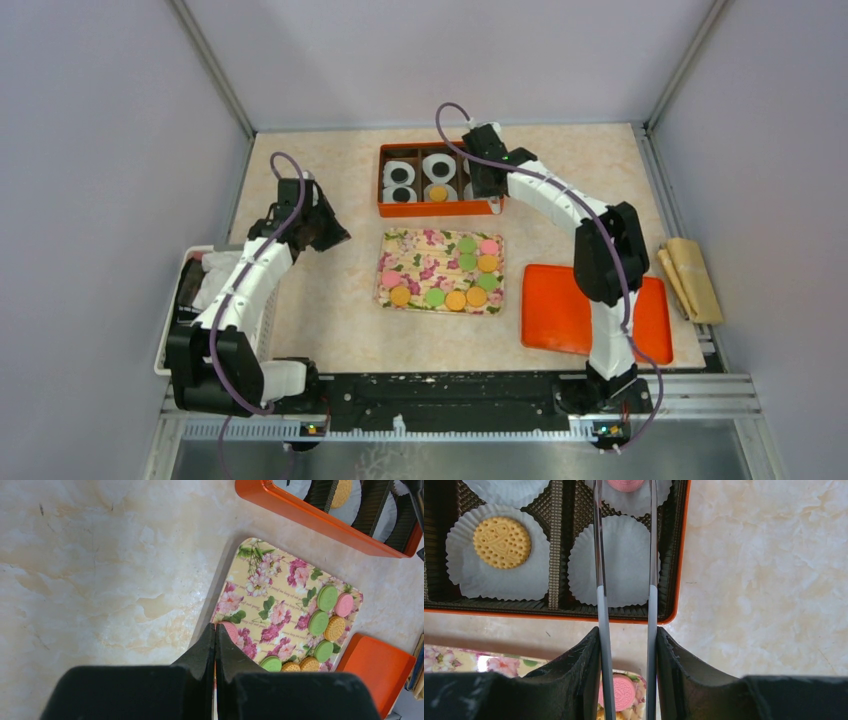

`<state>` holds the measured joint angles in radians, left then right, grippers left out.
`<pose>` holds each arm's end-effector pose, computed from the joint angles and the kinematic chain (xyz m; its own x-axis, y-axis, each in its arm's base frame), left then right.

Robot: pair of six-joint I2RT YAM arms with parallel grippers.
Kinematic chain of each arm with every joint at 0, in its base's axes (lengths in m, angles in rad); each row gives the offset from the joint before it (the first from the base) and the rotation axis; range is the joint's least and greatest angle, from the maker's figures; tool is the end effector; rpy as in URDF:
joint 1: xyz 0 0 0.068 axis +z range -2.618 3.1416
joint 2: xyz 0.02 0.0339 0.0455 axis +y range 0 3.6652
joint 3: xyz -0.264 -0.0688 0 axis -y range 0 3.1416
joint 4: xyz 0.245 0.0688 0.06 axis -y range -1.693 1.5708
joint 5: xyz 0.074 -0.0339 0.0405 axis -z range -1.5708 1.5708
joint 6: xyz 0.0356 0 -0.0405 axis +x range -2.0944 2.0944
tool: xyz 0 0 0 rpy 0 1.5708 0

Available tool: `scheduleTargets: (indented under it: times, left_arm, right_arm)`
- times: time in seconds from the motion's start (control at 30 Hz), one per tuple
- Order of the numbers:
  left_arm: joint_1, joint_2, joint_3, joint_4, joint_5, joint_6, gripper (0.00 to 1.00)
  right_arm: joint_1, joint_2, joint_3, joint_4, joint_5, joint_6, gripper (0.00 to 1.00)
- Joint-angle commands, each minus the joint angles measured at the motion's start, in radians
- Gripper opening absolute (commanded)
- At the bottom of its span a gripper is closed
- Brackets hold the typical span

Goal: Pack the cookies

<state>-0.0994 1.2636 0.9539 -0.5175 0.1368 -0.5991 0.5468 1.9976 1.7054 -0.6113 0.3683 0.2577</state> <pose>0.2640 -0.0312 0.2672 -0.7121 -0.4904 -0.5024 -0.2560 0.8477 -0.4646 0.3889 0.2218 0.2565 -0.7239 -0.1623 -0.6705 -0.1140 0.9867 -0.1157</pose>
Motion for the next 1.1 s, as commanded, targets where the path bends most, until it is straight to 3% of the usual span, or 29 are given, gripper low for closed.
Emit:
scheduleTargets:
  times: [0.0, 0.13, 0.43, 0.77, 1.07]
  left_arm:
    - [0.006, -0.012, 0.031, 0.011, -0.008, 0.009, 0.00]
    - [0.006, -0.010, 0.031, 0.012, 0.000, 0.011, 0.00]
    - [0.006, -0.018, 0.028, 0.023, 0.011, 0.015, 0.00]
    - [0.006, -0.025, 0.026, 0.027, 0.025, 0.018, 0.00]
    - [0.006, -0.023, 0.024, 0.034, 0.038, 0.014, 0.00]
  right_arm:
    - [0.001, 0.009, 0.084, 0.013, -0.004, -0.008, 0.15]
    - [0.002, -0.006, 0.078, 0.024, 0.001, -0.006, 0.27]
    - [0.002, -0.046, 0.084, 0.038, 0.001, -0.017, 0.41]
    - [0.002, -0.081, 0.081, 0.031, 0.013, -0.017, 0.41]
    - [0.079, -0.371, -0.089, 0.025, 0.031, 0.001, 0.41]
